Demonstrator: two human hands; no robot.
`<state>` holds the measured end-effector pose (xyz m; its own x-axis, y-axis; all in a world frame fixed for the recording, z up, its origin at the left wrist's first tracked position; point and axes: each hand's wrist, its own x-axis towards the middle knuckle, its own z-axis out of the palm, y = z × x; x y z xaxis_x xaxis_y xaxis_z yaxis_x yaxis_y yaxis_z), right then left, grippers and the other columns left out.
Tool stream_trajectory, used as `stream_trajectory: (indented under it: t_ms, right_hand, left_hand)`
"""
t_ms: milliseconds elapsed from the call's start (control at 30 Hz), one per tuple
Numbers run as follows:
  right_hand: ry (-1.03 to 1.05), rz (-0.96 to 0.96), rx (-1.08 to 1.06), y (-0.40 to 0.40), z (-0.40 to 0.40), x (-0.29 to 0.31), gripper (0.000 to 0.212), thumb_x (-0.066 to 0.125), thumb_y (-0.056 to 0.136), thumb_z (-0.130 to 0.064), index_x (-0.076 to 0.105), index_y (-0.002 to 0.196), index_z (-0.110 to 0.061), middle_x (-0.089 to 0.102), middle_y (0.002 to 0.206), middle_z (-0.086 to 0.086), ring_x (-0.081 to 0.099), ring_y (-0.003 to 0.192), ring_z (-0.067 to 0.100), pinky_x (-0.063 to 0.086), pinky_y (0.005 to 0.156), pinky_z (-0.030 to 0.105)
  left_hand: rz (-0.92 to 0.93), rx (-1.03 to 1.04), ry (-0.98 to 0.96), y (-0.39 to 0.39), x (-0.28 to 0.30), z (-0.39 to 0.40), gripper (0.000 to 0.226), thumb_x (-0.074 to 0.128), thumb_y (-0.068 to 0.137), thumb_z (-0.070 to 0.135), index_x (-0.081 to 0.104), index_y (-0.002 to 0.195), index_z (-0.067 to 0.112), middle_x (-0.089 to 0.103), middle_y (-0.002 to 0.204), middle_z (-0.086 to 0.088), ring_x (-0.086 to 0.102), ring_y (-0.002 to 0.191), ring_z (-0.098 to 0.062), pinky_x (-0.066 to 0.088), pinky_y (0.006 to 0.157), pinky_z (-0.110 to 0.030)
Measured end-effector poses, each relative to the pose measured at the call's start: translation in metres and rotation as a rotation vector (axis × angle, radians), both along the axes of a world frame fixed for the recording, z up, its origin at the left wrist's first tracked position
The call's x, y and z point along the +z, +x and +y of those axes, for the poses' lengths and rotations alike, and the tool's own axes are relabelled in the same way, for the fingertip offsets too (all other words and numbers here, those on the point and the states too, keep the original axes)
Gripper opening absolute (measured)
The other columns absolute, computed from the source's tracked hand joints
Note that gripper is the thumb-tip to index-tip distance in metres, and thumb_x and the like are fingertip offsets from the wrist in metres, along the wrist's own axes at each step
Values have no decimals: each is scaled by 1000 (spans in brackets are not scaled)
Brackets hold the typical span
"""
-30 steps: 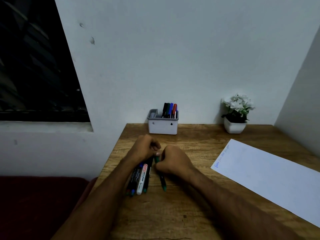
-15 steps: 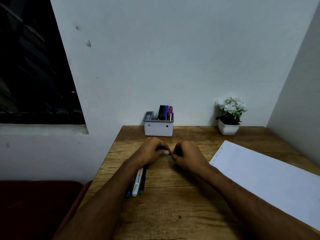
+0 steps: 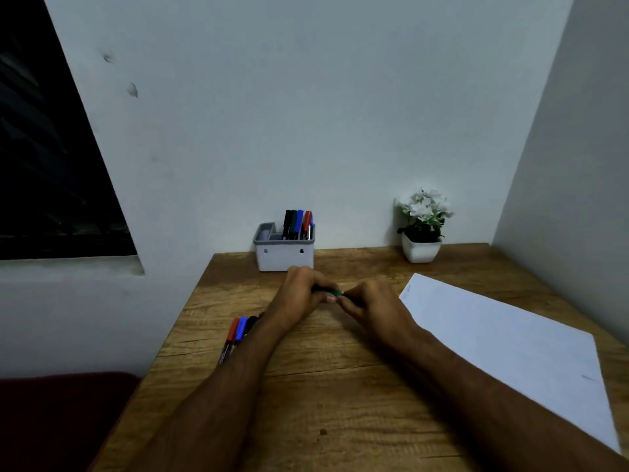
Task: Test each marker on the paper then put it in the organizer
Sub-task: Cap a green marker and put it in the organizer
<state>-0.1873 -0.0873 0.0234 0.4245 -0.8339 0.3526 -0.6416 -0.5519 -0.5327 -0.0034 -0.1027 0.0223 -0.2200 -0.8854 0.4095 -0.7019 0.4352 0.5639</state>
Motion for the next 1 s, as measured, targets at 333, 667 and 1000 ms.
stream_trajectory:
  t_ms: [333, 667, 1000]
  right_hand:
    - [-8, -46, -200, -57, -31, -5, 35, 71, 96, -34, 71, 65, -16, 56, 53, -8, 50, 51, 6, 30, 53, 23]
    - [296, -599, -128, -89, -26, 2, 21, 55, 102, 1, 67, 115, -10, 71, 79, 13, 74, 64, 41, 61, 53, 37]
    - [304, -980, -13, -108, -29, 2, 29, 58, 92, 19, 65, 112, -1, 78, 94, 20, 78, 86, 31, 65, 75, 35]
  left_hand:
    - [30, 235, 15, -29, -8, -20, 26, 82, 77, 18, 77, 103, 16, 75, 102, 1, 66, 91, -6, 48, 84, -17]
    - [-87, 207, 30, -47, -24, -21, 23, 80, 79, 19, 78, 102, 17, 74, 103, -1, 57, 84, -5, 46, 79, -18]
    - [-68, 243, -1, -52, -22, -16, 37, 79, 81, 23, 71, 116, 15, 71, 114, -1, 64, 101, -12, 53, 90, -29]
